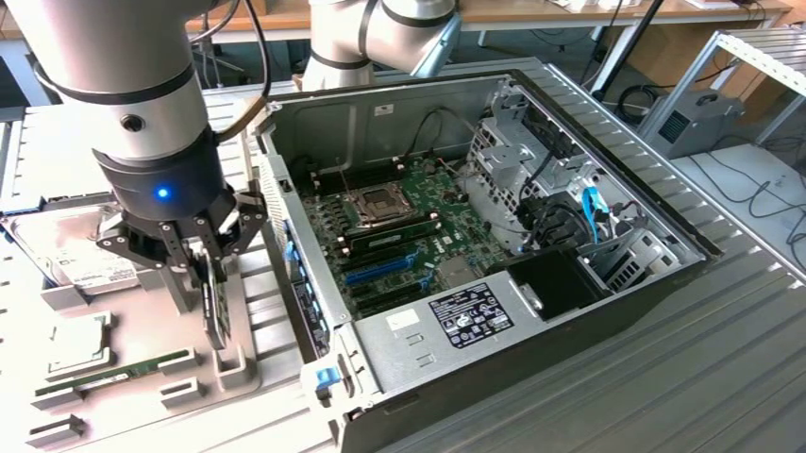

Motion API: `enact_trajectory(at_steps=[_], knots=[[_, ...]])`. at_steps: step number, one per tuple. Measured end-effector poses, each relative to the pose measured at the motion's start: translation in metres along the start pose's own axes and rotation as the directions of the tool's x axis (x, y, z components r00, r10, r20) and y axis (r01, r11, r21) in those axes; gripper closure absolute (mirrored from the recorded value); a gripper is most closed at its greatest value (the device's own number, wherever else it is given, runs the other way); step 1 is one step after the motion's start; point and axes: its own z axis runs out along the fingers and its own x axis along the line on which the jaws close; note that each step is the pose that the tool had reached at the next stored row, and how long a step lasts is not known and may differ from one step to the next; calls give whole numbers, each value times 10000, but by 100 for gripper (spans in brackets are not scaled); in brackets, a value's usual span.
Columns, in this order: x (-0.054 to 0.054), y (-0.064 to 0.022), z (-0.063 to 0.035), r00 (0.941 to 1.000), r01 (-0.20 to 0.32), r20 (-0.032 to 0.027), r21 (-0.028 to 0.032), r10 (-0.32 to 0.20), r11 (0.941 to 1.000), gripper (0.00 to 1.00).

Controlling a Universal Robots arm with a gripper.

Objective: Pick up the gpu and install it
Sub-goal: 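Pick up the gpu and move the gpu toward the slot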

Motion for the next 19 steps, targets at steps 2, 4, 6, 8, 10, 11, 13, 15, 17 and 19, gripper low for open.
enact_trajectory(at_steps=[2, 4, 6, 8, 10, 11, 13, 15, 17, 19], knots=[[0, 0, -5, 10000, -1, 1, 0, 1, 10000, 74], [0, 0, -10, 10000, 0, 0, 0, 0, 10000, 74], [-1, 0, -16, 10000, 0, 1, 0, 0, 10000, 74], [-1, 0, -22, 10000, 0, 0, 0, 0, 10000, 74], [-1, 0, -28, 10000, 0, 1, 0, 0, 10000, 74], [-1, 0, -31, 10000, 0, 1, 0, 0, 10000, 74], [-1, 0, -38, 10000, 0, 1, -1, 0, 10000, 74], [-1, -1, -44, 10000, 0, 0, 1, 0, 10000, 74], [-1, -1, -51, 10000, -1, 1, -1, 1, 10000, 74], [-2, -1, -57, 10000, 0, 1, 0, 0, 10000, 74]])
